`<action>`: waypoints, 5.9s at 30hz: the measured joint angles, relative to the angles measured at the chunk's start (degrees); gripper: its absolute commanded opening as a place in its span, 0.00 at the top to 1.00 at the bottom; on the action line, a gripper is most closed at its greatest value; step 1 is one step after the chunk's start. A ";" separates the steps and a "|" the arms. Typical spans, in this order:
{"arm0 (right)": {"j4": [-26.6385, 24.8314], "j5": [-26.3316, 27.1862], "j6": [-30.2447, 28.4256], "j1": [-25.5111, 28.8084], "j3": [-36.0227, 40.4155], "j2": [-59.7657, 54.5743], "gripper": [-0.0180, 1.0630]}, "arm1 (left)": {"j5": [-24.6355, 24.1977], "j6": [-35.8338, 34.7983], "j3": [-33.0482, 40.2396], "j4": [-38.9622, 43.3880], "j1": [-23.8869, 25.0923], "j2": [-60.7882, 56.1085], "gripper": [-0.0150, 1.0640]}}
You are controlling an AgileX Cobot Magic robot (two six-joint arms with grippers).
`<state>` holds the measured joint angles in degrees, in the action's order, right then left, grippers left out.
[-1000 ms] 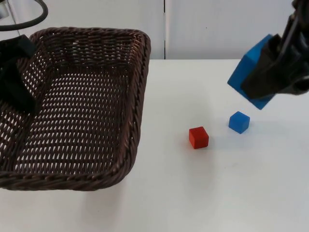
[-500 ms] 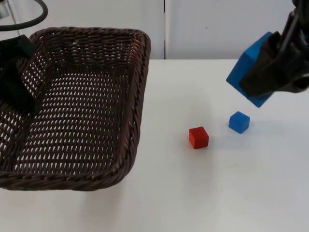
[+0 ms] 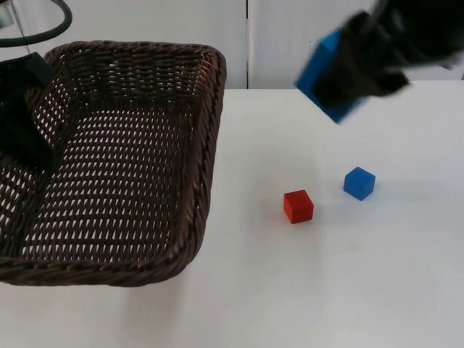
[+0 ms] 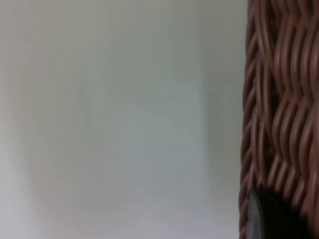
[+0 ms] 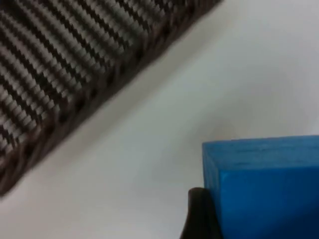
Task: Pick up the basket with the left hand and place the largest block into the basket with the right hand.
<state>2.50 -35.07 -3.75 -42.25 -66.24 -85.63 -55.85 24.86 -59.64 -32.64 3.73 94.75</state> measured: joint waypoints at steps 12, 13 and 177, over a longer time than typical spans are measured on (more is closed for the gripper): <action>-18.27 -5.13 -17.07 0.00 -21.07 -16.56 0.98 | 0.00 0.00 0.00 0.00 0.00 0.00 0.99; -19.95 -5.92 -18.99 0.00 -23.37 -18.02 0.98 | 0.00 0.00 0.00 0.00 0.00 0.00 0.99; -14.59 -2.62 -11.09 -2.85 6.17 21.46 0.27 | 3.44 19.65 -12.09 -16.23 0.00 28.45 0.19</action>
<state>-12.09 -37.69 -14.84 -45.10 -60.07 -64.17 -52.41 44.51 -71.73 -48.88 3.73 123.21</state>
